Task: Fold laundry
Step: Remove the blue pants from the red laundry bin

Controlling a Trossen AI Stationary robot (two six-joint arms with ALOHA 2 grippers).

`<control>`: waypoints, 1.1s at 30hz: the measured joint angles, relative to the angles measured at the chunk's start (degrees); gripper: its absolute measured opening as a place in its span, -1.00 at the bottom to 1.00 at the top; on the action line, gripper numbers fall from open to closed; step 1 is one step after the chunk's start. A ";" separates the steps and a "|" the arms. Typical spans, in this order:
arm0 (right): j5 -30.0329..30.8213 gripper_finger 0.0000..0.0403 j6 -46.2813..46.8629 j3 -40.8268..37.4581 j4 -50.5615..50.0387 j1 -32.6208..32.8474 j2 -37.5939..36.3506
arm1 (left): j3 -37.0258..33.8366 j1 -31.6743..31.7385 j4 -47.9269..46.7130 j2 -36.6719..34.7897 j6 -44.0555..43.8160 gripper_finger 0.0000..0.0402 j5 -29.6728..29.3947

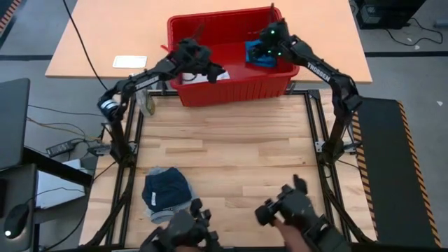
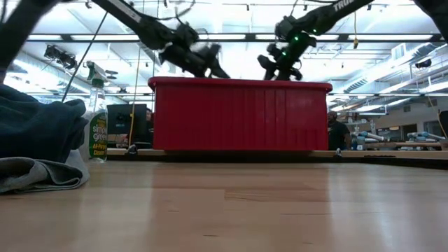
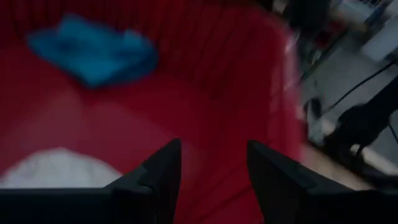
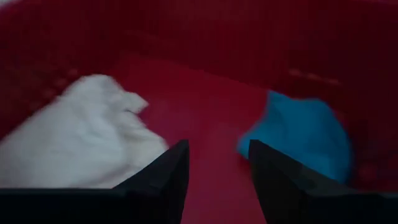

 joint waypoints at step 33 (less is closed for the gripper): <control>-8.45 -0.15 -2.29 -20.84 -1.11 -3.55 0.33 | 3.74 1.06 -26.87 6.14 17.26 -0.09 -6.70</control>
